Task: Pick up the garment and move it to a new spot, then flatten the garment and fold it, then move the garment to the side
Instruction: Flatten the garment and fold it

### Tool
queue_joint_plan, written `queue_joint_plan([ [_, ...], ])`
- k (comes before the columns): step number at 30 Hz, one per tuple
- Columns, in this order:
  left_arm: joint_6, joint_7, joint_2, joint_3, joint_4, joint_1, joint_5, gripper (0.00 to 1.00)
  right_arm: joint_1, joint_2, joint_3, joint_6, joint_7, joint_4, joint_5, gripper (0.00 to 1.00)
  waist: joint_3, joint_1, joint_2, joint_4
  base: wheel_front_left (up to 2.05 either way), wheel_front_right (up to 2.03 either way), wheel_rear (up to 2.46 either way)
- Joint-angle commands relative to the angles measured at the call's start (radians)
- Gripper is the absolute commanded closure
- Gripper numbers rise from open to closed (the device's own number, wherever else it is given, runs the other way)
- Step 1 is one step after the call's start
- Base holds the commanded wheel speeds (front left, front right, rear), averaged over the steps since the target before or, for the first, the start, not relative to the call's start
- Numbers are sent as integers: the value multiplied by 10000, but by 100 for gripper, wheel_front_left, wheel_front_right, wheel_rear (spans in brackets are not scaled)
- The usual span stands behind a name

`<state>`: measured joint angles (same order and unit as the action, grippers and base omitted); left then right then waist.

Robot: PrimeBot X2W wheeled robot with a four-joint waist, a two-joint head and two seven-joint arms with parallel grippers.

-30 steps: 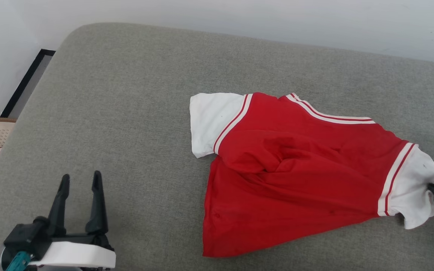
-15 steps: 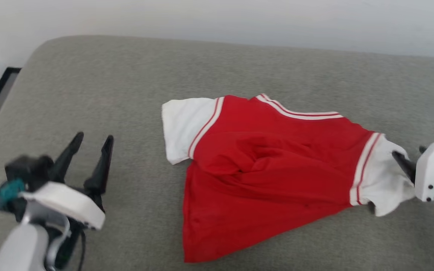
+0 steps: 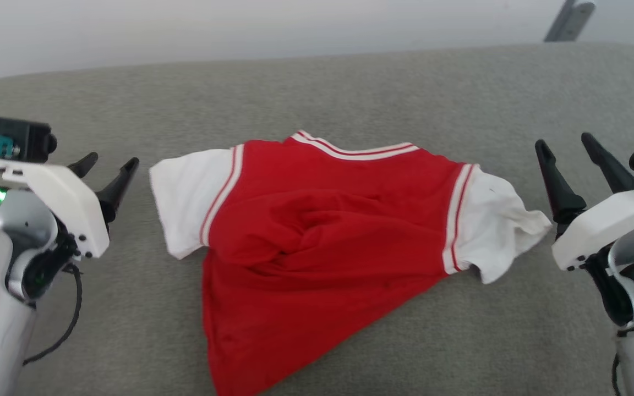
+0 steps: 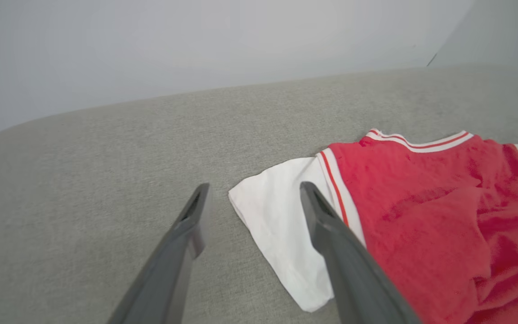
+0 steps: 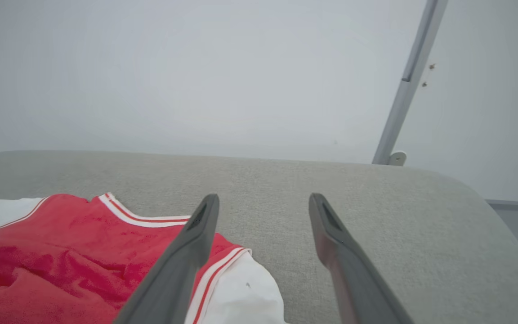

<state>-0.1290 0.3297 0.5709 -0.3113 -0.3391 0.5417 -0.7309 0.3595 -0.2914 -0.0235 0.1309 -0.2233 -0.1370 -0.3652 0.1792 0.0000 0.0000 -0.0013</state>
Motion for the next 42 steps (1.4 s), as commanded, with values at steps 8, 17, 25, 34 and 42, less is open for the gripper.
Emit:
queue_joint_plan([
  [8,-9,1939,117,-1072,-2453,1966,-152,0,-535,1498,394,-1,1520,1167,1094,0,814,0,0,-1047,0,0,0],
  [17,246,3574,158,-1435,-4729,3391,-49,0,-809,2049,50,-1,1311,1716,923,0,1603,0,0,-1784,0,0,0],
  [25,780,4785,-647,-1485,-6118,3764,-465,0,-809,1933,-283,-1,599,2010,588,0,1999,0,0,-2047,0,0,0],
  [34,1001,6390,-2076,-1646,-6434,3938,-1071,0,-568,1538,-215,-1,-960,1639,169,0,2206,0,0,-1910,0,0,0],
  [42,475,6364,-1857,-1931,-6103,4415,-884,100,555,1014,-88,-1,-3308,425,83,0,2493,0,0,-1639,0,0,0],
])
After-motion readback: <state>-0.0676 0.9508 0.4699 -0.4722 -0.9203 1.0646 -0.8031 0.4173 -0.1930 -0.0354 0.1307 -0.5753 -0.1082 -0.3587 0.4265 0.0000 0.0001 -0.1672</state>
